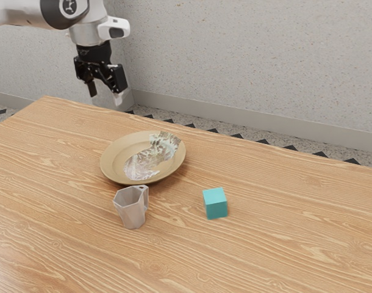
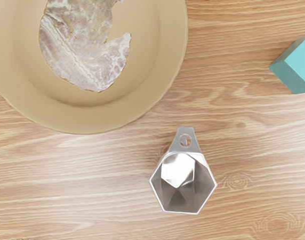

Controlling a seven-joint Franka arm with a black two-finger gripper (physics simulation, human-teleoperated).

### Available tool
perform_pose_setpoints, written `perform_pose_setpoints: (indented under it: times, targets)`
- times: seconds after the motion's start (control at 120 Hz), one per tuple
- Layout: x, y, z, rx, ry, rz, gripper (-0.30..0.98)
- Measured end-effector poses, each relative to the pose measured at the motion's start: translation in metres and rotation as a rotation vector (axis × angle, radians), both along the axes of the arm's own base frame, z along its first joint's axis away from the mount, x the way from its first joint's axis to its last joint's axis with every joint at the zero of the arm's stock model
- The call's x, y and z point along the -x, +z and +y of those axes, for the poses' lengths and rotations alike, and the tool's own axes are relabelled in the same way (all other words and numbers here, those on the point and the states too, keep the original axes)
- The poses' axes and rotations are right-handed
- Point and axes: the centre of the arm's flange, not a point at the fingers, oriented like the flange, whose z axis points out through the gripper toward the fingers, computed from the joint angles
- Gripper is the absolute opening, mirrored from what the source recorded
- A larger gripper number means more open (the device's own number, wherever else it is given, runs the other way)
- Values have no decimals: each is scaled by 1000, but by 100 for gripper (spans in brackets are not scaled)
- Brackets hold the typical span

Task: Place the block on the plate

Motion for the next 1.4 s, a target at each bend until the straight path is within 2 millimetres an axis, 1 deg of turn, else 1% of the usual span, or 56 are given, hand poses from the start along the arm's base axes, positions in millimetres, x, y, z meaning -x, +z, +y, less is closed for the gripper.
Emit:
perform_pose_setpoints:
  times: [0.067,0.15,0.2,0.3,0.358,0.45,0.5,0.55,0.6,0.667,0.7,0.792,0.867,0.9,0.967,1.125,1.25,1.333,1.4]
  targets:
    - [-1,-1,2,0,14,-1,69]
    - [-15,-15,0,-4,30,15,69]
    - [-21,-15,-5,9,62,17,69]
    - [-21,-8,-13,50,196,26,69]
    - [-23,-13,-11,47,283,44,69]
    - [-28,-18,-3,42,430,46,69]
    - [-30,-21,-6,40,493,48,69]
    - [-34,-29,-11,39,547,53,69]
    - [-42,-38,-20,38,588,48,69]
    - [-57,-70,-35,25,638,71,69]
    - [-63,-80,-44,19,657,74,69]
    - [-71,-94,-88,16,679,45,69]
    - [-73,-101,-115,-2,712,21,69]
    - [-74,-105,-121,-7,732,14,69]
    - [-79,-120,-133,-21,779,2,69]
    - [-87,-162,-164,-12,857,8,69]
    - [-87,-177,-196,2,882,8,69]
    - [-87,-186,-208,5,902,15,69]
    - [-86,-202,-220,-1,911,30,69]
